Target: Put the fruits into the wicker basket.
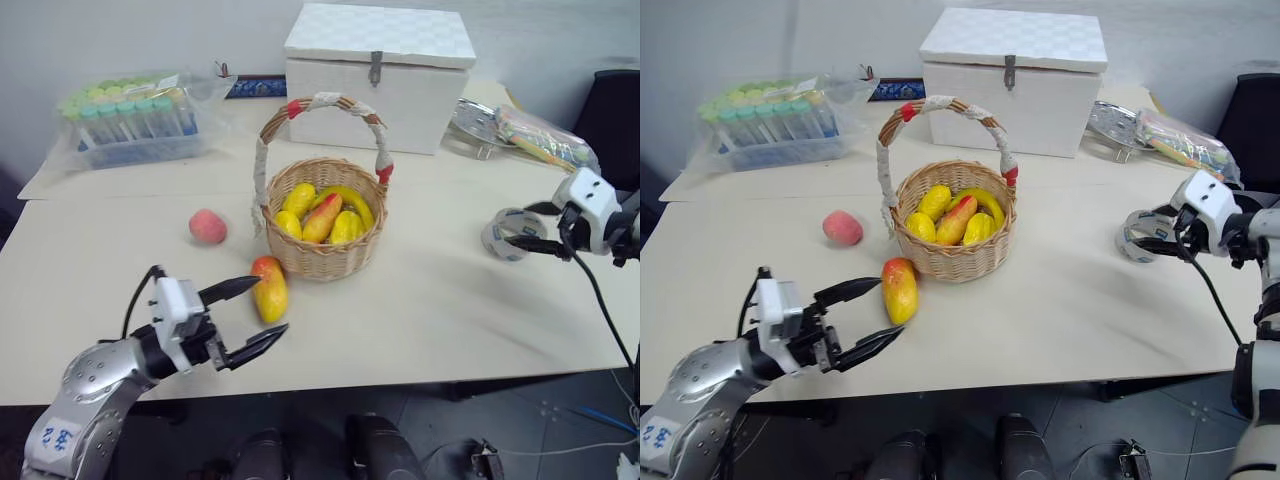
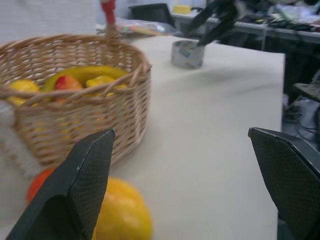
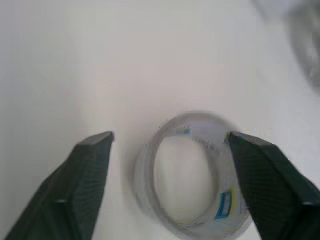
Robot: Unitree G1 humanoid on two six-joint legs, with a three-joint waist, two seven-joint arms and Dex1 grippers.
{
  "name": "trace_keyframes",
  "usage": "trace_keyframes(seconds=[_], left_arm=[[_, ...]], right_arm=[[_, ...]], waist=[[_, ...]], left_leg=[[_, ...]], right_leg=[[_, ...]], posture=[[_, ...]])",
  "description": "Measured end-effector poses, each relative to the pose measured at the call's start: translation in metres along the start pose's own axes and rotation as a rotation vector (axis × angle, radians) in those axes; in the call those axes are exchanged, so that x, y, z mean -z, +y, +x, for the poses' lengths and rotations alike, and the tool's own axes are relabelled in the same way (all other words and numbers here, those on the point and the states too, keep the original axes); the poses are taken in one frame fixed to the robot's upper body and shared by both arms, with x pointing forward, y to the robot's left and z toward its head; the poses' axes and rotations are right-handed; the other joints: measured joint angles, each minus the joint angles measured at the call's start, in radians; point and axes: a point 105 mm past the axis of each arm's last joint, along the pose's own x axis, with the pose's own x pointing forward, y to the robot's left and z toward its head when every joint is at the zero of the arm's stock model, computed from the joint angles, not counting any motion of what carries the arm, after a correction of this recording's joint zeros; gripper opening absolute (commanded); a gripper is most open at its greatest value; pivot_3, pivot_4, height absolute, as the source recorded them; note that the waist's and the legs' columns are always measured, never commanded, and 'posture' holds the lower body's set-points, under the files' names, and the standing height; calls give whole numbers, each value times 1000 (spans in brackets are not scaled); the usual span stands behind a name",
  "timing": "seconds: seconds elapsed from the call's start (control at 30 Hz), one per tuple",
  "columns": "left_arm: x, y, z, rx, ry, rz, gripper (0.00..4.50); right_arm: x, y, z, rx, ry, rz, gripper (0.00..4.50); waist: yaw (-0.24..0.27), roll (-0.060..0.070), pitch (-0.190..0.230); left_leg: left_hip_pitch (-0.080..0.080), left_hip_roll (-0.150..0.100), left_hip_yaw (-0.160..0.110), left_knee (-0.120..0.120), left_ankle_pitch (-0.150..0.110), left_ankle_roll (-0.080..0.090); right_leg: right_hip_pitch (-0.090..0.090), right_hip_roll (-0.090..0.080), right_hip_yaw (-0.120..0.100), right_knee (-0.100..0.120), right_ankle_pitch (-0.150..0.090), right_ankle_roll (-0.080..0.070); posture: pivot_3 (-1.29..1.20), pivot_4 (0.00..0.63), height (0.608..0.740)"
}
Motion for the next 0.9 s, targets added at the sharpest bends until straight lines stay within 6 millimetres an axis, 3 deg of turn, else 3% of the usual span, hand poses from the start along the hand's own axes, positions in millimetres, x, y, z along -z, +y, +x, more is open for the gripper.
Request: trace_keyframes(seconds=[0.1,0.2,0.33,0.37,0.47,0.53,0.6,0.67,0.73,0.77,0.9], left_arm=[[6,16,-25,-128,18,18,4500],[15,41,-64,-335,35,29,4500],[27,69,-140,-725,30,40,4500],[31,69,-157,-796,42,31,4500],[48,65,-212,-1010,76,-52,4500],[62,57,-254,-1171,121,-111,4500],[64,52,-273,-1245,119,-139,4500],[59,53,-275,-1256,90,-150,4500],[49,62,-264,-1212,66,-136,4500],[43,69,-255,-1174,59,-128,4500],[5,104,-181,-912,26,-65,4500]], right_arm=[[-32,23,11,-83,-293,-60,4464],[-39,72,34,-186,-508,-30,4464],[-49,159,56,-282,-739,63,4464],[-50,172,57,-302,-756,80,4464],[-65,187,46,-288,-835,48,4464],[-71,201,40,-280,-884,52,4464],[-70,208,40,-273,-886,78,4464],[-72,208,39,-259,-894,79,4464],[-75,207,38,-249,-900,73,4464],[-75,207,38,-249,-899,73,4464],[-78,205,39,-239,-904,69,4464]], waist=[[-4,-1,-1],[-3,-2,-1],[8,-2,-1],[8,-2,-1],[8,-3,-2],[8,-11,-6],[10,-16,-9],[13,-17,-10],[15,-18,-10],[17,-18,-11],[28,-17,-11]], left_leg=[[2,2,0,-1,-1,0],[1,3,-1,-2,-4,4],[-1,2,-1,-6,-5,4],[-1,2,0,-5,-6,5],[0,-1,1,-5,-9,11],[1,-1,0,-5,-10,10],[1,-1,-1,-5,-12,5],[1,-1,-2,-5,-11,4],[1,0,-2,-7,-8,3],[1,0,-2,-8,-7,2],[0,0,-1,-10,-4,1]], right_leg=[[2,2,0,0,0,0],[1,2,-1,0,0,0],[-3,1,-1,-1,0,-1],[-3,0,-1,-1,0,-1],[-1,-7,-3,-2,1,1],[0,-8,-8,-3,0,0],[0,-11,-10,-3,0,0],[1,-14,-14,-3,0,-3],[0,-18,-19,-3,-8,-17],[1,-19,-20,-3,-8,-17],[2,-20,-21,-1,-3,-8]], posture=[[0,150,740],[0,150,740],[0,150,740],[0,150,740],[0,150,740],[0,150,740],[0,150,740],[0,150,740],[0,150,740],[0,150,740],[0,150,740]])
